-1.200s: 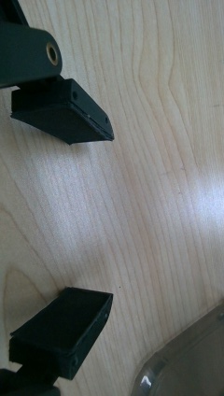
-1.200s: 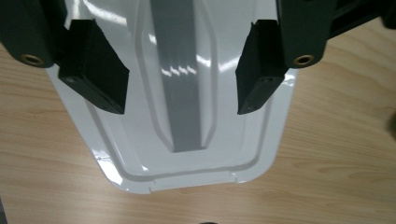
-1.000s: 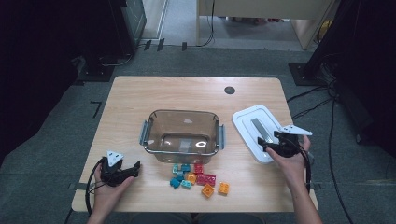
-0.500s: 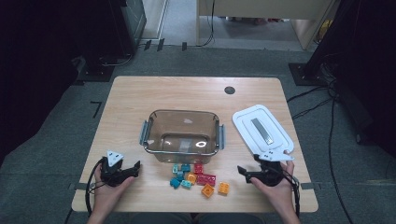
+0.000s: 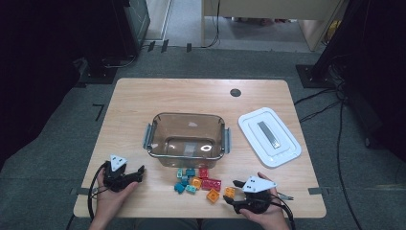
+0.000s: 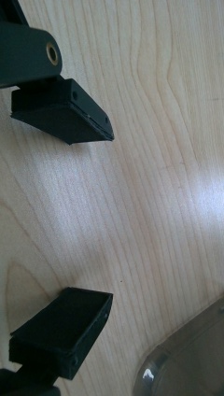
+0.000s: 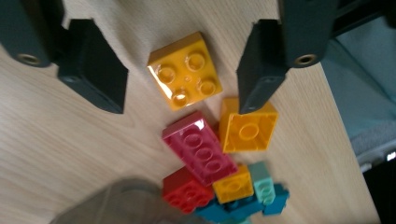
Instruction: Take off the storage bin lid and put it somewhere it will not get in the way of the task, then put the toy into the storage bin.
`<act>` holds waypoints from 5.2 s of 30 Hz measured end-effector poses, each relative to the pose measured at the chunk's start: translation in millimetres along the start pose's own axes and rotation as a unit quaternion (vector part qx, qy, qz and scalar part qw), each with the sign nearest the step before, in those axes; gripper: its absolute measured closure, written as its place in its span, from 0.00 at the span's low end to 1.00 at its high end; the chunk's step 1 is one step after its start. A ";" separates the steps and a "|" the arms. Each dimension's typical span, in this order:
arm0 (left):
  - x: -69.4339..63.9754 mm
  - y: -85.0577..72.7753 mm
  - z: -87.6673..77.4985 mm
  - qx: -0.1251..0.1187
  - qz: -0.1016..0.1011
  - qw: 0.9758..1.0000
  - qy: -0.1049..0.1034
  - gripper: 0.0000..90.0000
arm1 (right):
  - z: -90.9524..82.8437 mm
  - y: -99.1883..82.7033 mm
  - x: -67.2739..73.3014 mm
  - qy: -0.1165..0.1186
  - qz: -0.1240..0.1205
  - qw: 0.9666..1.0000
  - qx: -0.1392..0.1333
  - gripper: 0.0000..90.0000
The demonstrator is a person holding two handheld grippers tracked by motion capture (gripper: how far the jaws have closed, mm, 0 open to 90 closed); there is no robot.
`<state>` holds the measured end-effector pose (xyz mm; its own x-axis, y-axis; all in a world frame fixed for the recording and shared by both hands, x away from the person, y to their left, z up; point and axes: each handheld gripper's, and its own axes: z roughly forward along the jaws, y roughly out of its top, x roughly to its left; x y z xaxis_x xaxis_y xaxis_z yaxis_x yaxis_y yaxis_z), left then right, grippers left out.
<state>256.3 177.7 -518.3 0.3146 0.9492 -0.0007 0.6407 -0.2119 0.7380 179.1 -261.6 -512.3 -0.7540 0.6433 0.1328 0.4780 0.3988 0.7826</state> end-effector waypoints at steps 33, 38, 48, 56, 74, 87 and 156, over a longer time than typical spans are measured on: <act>-0.8 0.4 0.4 0.001 0.007 1.000 -0.006 0.20 | 9.1 -5.4 -5.1 -0.035 -0.041 0.998 0.017 0.66; -0.8 0.4 0.4 0.001 0.007 1.000 -0.006 0.20 | 9.8 -3.8 -11.6 -0.038 -0.031 0.999 0.015 0.66; -0.8 0.7 0.7 0.001 0.008 1.000 -0.007 0.20 | 7.0 -3.2 -17.8 -0.078 -0.012 0.997 0.014 0.67; -0.9 0.5 0.5 0.001 0.009 1.000 -0.008 0.20 | -1.6 4.7 -25.4 -0.083 0.013 0.996 -0.012 0.67; -1.0 0.7 0.6 0.001 0.010 1.000 -0.009 0.20 | -25.1 23.9 -27.4 -0.060 0.045 0.997 -0.026 0.67; -1.1 0.3 0.2 0.001 0.009 1.000 -0.008 0.21 | -46.2 54.7 -32.7 -0.061 0.050 0.996 -0.041 0.67; -1.6 0.2 0.4 0.000 0.013 1.000 -0.012 0.21 | 53.8 213.8 -36.8 -0.002 0.003 1.000 0.022 0.47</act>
<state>256.2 176.0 -518.4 0.3480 0.9375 0.0024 0.6316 -0.2363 0.7384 333.2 -164.8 -382.5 -0.7489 0.6489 0.1350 0.5022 0.4226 0.7545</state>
